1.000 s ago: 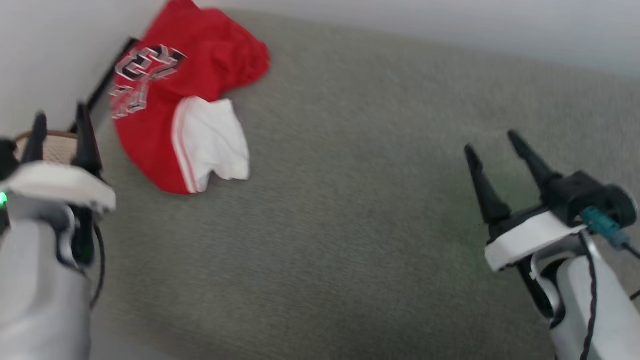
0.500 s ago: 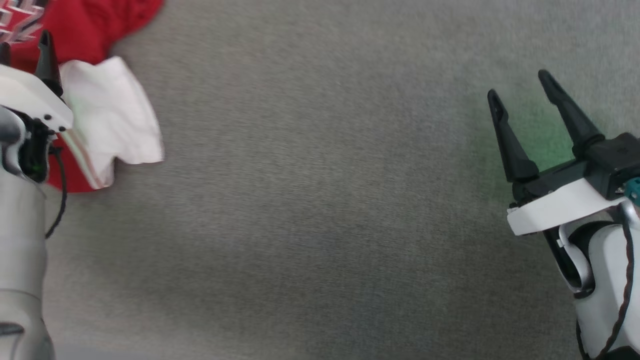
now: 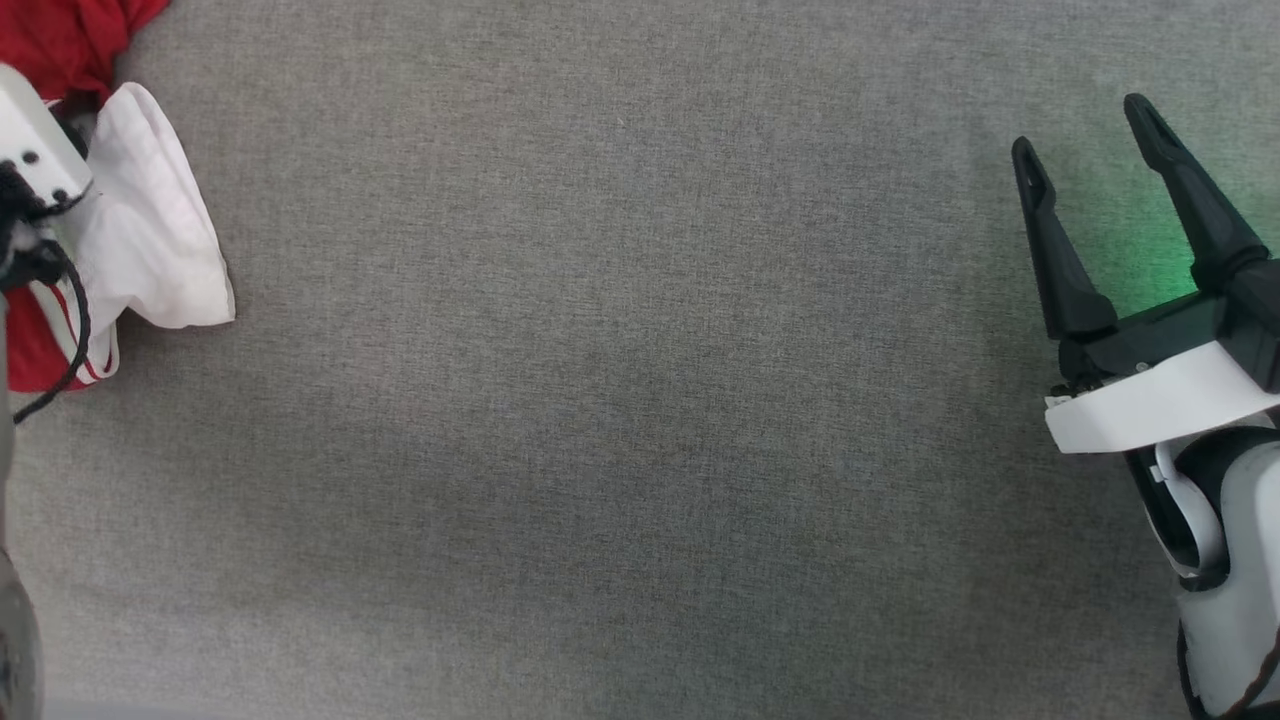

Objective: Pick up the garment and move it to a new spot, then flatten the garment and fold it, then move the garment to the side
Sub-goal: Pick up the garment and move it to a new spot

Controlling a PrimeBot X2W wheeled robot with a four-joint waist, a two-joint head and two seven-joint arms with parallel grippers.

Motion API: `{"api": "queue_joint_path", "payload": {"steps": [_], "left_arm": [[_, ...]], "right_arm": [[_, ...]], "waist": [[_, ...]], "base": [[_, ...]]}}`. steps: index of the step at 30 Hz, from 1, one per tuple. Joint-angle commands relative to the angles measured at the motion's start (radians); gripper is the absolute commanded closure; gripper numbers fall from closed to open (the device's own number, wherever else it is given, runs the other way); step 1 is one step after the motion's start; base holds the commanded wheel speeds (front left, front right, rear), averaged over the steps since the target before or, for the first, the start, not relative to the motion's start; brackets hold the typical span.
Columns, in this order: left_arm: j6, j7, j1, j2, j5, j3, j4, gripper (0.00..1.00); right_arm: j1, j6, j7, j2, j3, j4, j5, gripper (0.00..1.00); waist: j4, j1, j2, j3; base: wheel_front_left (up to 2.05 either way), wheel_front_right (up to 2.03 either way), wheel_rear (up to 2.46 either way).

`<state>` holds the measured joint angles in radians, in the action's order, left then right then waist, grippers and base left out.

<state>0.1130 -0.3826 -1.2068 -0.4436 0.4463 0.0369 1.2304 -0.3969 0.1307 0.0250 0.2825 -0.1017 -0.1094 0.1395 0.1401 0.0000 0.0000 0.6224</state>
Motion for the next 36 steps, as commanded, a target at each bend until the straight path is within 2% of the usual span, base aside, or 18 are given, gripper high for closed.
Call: {"api": "queue_joint_path", "payload": {"steps": [1,2,6,10,11,12,16,18,23,30,36], "left_arm": [[-0.015,-0.12,0.098,0.053,0.004,0.02,0.079,0.0],[-0.013,-0.169,0.112,0.061,0.003,0.029,0.086,0.0],[-0.021,-0.246,0.136,0.081,0.007,0.039,0.098,0.0],[-0.025,-0.278,0.158,0.097,0.018,0.037,0.105,0.0],[-0.025,-0.255,0.159,0.096,0.017,0.035,0.104,0.6],[-0.022,-0.234,0.159,0.09,0.014,0.038,0.102,1.0],[-0.01,-0.162,0.121,0.042,0.013,0.037,0.066,1.0],[-0.002,-0.102,0.09,-0.003,0.004,0.043,0.029,1.0],[0.009,-0.013,0.047,-0.048,-0.005,0.064,-0.033,1.0],[0.017,0.049,0.013,-0.093,-0.03,0.122,-0.109,1.0],[0.016,0.026,0.001,-0.114,-0.022,0.198,-0.233,1.0]], "right_arm": [[0.01,0.0,-0.006,-0.003,-0.001,-0.012,-0.007,0.0],[0.01,0.0,-0.007,-0.002,0.001,-0.016,-0.007,0.0],[0.007,0.0,-0.018,0.0,0.002,-0.026,-0.008,0.0],[0.002,0.0,-0.019,-0.006,0.004,-0.028,-0.012,0.0],[0.001,0.0,-0.019,-0.006,0.006,-0.025,-0.011,0.0],[0.0,0.0,-0.015,-0.006,0.007,-0.022,-0.012,0.0],[0.004,0.0,0.0,-0.012,0.013,0.002,-0.004,0.0],[0.012,0.0,0.016,-0.02,0.017,0.02,0.001,0.0],[0.023,0.0,0.043,-0.038,0.027,0.054,0.006,0.0],[0.045,0.0,0.078,-0.065,0.042,0.105,0.016,0.0],[0.07,0.0,0.104,-0.091,0.07,0.137,0.018,0.0]], "waist": [[0.003,0.0,0.0,0.005],[0.003,0.0,0.0,0.008],[0.007,0.0,0.0,0.015],[0.012,0.0,0.0,0.016],[0.014,0.0,0.0,0.013],[0.017,0.0,0.0,0.008],[0.025,0.0,0.0,-0.028],[0.032,0.0,0.0,-0.067],[0.045,0.0,0.0,-0.143],[0.063,0.0,0.0,-0.247],[0.074,0.0,0.0,-0.33]], "base": [[0.0,0.0,0.0],[0.0,0.0,0.0],[0.0,0.0,0.0],[0.0,0.0,0.0],[0.0,0.0,0.0],[0.0,0.0,0.0],[0.0,0.0,0.0],[0.0,0.0,0.0],[0.0,0.0,0.0],[0.0,0.0,0.0],[0.0,0.0,0.0]]}}
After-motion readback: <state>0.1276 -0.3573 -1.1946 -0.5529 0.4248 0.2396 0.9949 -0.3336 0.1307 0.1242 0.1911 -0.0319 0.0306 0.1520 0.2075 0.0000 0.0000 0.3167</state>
